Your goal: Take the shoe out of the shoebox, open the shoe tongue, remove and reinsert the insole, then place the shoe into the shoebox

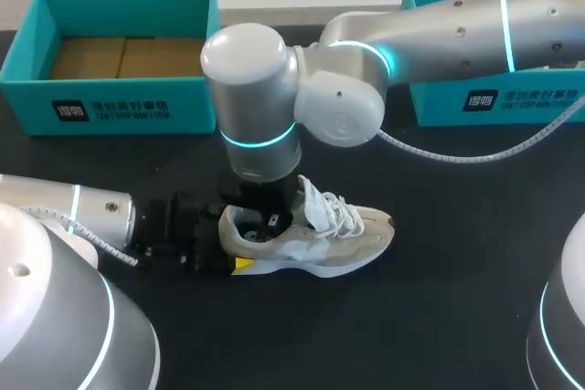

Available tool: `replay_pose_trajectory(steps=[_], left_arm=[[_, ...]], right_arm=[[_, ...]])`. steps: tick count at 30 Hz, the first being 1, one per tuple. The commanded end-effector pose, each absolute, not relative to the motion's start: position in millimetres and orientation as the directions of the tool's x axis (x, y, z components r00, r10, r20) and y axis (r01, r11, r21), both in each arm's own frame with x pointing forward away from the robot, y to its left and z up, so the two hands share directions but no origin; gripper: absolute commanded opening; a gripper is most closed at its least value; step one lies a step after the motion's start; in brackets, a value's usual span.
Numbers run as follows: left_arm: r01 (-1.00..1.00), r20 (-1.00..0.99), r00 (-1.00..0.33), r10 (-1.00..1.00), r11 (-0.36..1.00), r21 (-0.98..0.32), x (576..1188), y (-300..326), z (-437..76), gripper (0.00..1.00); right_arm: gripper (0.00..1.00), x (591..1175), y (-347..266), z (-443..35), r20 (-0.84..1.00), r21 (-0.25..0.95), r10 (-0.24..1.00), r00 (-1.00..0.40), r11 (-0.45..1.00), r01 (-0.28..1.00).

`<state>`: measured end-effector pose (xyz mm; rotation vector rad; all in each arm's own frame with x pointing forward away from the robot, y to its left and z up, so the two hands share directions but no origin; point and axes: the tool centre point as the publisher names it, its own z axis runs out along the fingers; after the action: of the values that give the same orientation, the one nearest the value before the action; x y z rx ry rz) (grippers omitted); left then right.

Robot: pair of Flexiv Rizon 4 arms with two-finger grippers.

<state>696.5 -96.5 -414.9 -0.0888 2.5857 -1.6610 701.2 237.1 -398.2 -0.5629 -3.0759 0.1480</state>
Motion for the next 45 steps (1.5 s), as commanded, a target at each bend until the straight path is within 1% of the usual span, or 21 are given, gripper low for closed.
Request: replay_pose_trajectory(steps=[1, 7, 12, 16, 23, 29, 38, 41, 43, 45], left_arm=[[-0.013, -0.026, -0.996, -0.087, 0.417, -0.909, 695, -99, -417, 0.00], [-0.013, -0.026, -0.996, -0.087, 0.417, -0.909, 695, -99, -417, 0.00], [-0.013, -0.026, -0.996, -0.087, 0.417, -0.909, 695, -99, -417, 0.00], [-0.013, -0.026, -0.996, -0.087, 0.417, -0.909, 695, -99, -417, 0.00], [-0.013, -0.026, -0.996, -0.087, 0.417, -0.909, 695, -99, -417, 0.00], [-0.013, -0.026, -0.996, -0.087, 0.417, -0.909, 695, -99, -417, 0.00], [-0.013, -0.026, -0.996, -0.087, 0.417, -0.909, 695, -99, -417, 0.00], [-0.013, -0.026, -0.996, -0.087, 0.417, -0.909, 695, -99, -417, 0.00], [-0.013, -0.026, -0.996, -0.087, 0.417, -0.909, 695, -99, -417, 0.00], [-0.013, -0.026, -0.996, -0.087, 0.417, -0.909, 695, -99, -417, 0.00]], right_arm=[[0.00, 690, 228, -381, -0.053, -0.083, 0.368, -0.928, 0.925, 0.371], [0.00, 697, 217, -348, -0.139, -0.070, 0.414, -0.900, 0.902, 0.426], [0.00, 705, 209, -325, -0.190, -0.065, 0.415, -0.890, 0.899, 0.433], [0.00, 710, 206, -317, -0.210, -0.064, 0.406, -0.889, 0.902, 0.427], [0.00, 716, 217, -311, -0.207, -0.040, 0.367, -0.907, 0.923, 0.383], [0.00, 720, 240, -306, -0.177, 0.051, 0.323, -0.930, 0.947, 0.319], [0.00, 727, 262, -288, -0.187, 0.118, 0.300, -0.935, 0.952, 0.281], [0.00, 731, 267, -282, -0.183, 0.129, 0.270, -0.945, 0.960, 0.249], [0.00, 733, 270, -281, -0.165, 0.111, 0.245, -0.955, 0.967, 0.229], [0.00, 734, 272, -281, -0.156, 0.135, 0.240, -0.958, 0.966, 0.220]])
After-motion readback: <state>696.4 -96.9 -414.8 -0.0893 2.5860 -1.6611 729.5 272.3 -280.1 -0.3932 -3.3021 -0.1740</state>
